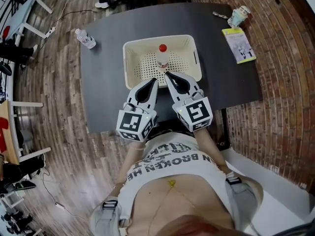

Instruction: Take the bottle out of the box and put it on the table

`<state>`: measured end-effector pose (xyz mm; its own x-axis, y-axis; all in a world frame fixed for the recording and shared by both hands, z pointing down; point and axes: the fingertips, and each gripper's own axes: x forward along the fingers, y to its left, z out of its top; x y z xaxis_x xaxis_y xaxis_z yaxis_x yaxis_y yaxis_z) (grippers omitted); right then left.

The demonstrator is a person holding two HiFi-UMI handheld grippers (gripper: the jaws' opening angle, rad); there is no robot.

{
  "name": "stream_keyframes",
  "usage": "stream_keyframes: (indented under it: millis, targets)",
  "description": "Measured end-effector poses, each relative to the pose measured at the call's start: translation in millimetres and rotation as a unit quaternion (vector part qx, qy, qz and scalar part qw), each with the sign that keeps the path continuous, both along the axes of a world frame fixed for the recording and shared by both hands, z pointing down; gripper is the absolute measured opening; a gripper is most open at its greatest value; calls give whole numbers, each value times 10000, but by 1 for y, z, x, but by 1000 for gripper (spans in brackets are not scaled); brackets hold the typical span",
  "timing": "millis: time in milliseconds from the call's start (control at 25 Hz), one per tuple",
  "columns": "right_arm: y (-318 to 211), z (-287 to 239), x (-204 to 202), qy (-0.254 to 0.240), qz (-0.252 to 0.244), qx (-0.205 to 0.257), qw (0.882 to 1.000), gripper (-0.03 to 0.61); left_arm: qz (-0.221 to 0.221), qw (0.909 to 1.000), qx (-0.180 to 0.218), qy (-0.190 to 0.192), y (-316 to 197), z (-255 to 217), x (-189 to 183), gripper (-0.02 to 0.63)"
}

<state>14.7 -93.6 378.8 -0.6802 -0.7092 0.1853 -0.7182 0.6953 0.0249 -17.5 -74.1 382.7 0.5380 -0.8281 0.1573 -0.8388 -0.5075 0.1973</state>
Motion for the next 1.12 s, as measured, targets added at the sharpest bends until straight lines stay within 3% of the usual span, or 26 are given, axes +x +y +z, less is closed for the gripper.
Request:
stream_keyframes:
  millis: [680, 1120]
  targets:
    - [-41, 14, 46, -79, -242, -146, 9996, 8, -211, 9996, -107, -171, -43, 10, 48, 8]
    - [-57, 24, 59, -89, -133, -244, 9996, 8, -153, 9994, -225, -201, -56, 19, 55, 8]
